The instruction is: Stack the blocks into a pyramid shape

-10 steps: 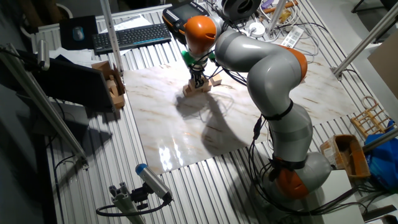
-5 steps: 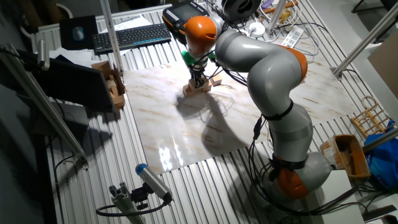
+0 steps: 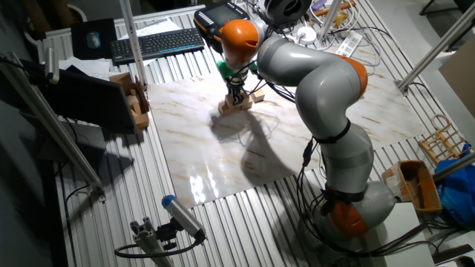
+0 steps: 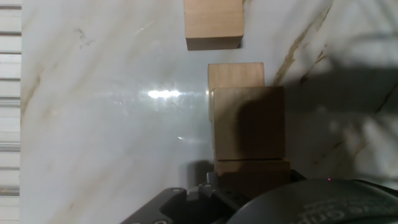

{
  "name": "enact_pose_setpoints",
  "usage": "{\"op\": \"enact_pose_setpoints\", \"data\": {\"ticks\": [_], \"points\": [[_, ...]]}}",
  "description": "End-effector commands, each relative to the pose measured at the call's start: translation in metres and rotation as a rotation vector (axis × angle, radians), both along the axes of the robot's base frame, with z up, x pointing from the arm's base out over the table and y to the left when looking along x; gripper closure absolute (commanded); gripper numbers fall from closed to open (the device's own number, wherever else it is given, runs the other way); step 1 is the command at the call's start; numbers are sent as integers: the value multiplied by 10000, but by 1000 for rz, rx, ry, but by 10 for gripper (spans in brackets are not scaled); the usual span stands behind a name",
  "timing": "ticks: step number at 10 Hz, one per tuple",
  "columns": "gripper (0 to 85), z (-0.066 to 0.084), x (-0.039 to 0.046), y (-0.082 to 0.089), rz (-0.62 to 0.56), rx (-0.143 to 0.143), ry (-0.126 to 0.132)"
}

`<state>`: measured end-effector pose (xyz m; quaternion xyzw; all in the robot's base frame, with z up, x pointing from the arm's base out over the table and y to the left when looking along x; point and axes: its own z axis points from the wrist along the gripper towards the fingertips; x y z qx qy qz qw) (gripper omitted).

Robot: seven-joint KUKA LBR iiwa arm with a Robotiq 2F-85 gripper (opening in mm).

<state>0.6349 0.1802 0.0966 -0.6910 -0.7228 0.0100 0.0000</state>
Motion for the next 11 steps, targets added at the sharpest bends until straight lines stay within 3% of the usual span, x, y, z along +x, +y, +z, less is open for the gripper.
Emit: {"op": "enact_pose_setpoints", "data": {"ticks": [1,9,10,11], "points": [[850,-6,-4,-1,0,1,1],[850,-17,-17,-3,0,-1,-7],[680,-17,-21,-3,0,-2,-7],[680,-19,-24,-5,0,-2,-8]]}}
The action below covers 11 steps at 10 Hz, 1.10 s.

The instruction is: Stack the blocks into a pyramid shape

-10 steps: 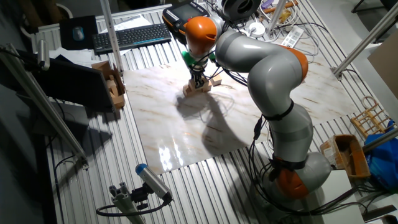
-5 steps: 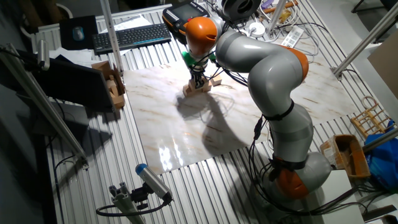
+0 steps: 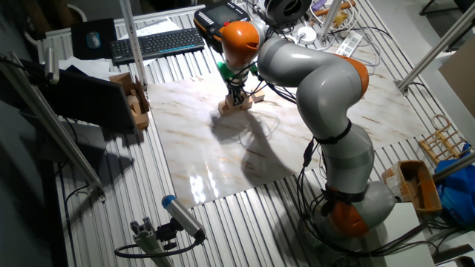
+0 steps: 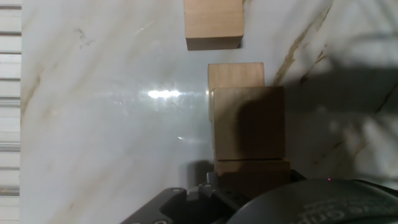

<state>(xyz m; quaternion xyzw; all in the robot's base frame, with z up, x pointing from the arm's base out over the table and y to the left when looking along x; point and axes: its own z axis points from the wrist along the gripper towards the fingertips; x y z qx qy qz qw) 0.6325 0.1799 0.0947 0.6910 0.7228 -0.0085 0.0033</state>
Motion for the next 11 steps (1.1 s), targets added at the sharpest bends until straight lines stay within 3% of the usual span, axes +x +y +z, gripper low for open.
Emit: {"op": "enact_pose_setpoints", "data": {"ticks": [1,6,7,11], "points": [[680,-4,-3,-4,0,-2,-3],[680,-8,-10,-2,-12,-5,-15],[510,-9,-11,-3,-12,-5,-17],[510,-8,-13,0,-13,-5,-29]]}}
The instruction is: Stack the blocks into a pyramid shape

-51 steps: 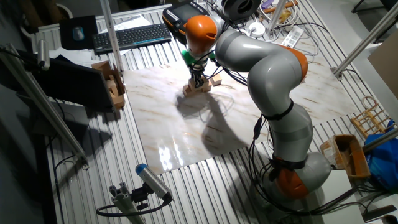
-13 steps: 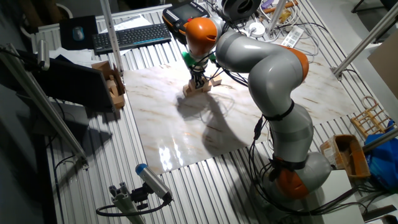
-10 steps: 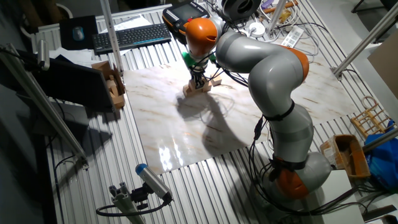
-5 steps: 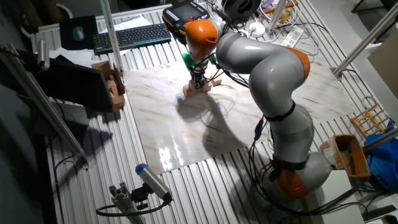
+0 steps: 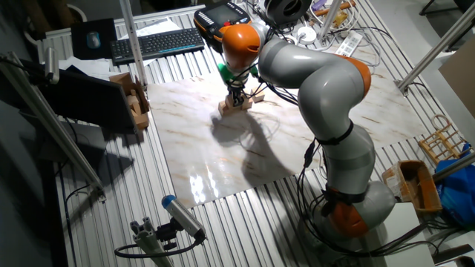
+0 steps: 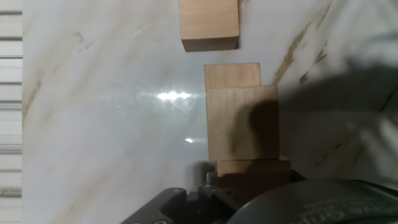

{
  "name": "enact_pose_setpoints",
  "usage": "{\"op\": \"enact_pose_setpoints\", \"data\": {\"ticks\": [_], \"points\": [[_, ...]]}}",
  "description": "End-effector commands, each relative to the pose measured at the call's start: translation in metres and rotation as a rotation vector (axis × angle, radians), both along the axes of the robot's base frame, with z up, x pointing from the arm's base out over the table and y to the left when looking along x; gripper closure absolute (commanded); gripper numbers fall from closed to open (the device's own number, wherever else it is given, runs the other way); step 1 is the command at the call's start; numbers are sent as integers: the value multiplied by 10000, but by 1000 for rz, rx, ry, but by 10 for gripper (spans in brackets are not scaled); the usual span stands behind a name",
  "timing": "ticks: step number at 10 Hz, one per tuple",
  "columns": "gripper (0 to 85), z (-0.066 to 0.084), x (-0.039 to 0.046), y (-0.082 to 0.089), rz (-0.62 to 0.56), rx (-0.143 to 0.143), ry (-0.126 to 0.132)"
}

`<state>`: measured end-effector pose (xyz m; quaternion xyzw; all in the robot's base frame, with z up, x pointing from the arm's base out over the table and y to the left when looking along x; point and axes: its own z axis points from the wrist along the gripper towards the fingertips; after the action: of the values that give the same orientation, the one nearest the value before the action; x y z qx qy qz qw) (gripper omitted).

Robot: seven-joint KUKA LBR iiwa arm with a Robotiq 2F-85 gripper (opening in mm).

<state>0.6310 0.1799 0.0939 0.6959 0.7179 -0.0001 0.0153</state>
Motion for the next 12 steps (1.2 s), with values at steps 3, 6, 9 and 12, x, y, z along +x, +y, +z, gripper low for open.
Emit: {"op": "enact_pose_setpoints", "data": {"ticks": [3,6,9,12], "points": [[340,1,2,3,-7,-1,-6],[170,9,11,12,-15,-6,-10],[170,11,11,15,-7,-4,-17],[0,42,8,21,-5,-15,-19]]}}
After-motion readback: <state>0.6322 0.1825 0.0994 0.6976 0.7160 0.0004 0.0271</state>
